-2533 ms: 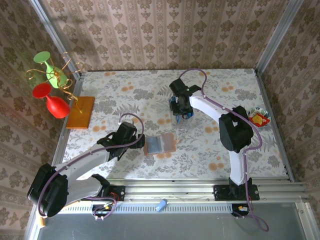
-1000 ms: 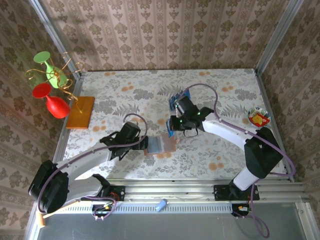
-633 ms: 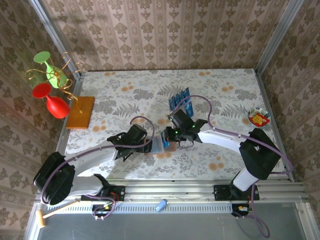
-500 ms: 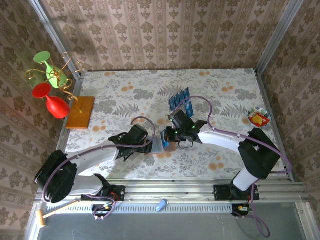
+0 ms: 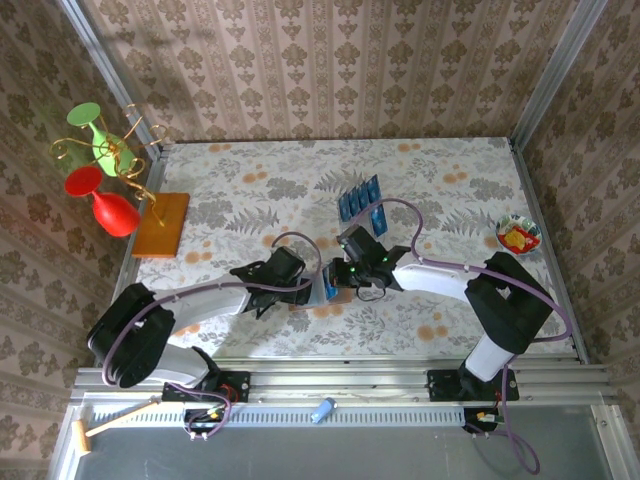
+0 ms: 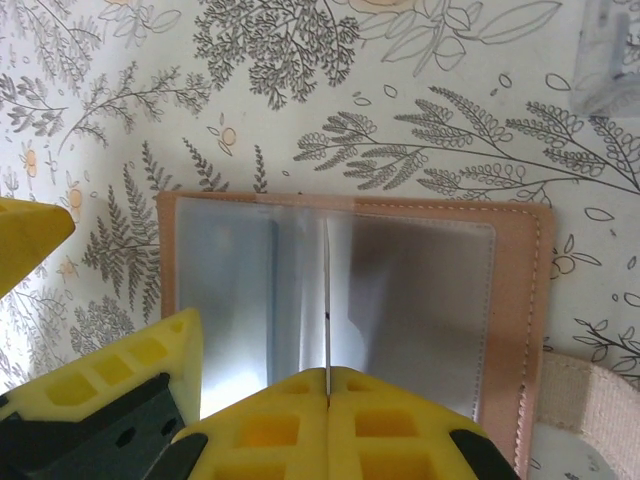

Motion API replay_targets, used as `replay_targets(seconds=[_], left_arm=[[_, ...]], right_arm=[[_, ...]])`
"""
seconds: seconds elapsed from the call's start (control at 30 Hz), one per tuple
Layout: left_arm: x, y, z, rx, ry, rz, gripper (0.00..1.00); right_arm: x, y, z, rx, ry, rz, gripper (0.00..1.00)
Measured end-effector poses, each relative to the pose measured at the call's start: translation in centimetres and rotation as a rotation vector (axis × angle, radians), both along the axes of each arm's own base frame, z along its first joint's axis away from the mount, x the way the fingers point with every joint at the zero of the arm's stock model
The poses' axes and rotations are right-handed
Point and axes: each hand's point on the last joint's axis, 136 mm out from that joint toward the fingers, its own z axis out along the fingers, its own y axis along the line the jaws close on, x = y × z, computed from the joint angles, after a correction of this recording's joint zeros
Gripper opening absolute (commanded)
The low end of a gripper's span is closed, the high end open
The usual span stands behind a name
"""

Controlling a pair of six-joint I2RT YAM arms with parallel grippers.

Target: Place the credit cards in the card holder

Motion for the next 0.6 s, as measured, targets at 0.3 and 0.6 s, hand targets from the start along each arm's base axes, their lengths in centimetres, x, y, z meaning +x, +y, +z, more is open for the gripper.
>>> replay_targets(seconds=[0.3,0.6], left_arm=[[-0.11,0.39,-0.49,0.019,0.003,0.004,1.00],[0.17,1.02,-0.55,0.039,-0.011,0.023,1.00]], right_arm=[[0.01,-0.39,-0.49,-0.002,-0.001,-0.008,0.00],[0.00,-0.39,-0.65,0.006,-0.002,-0.015,0.00]])
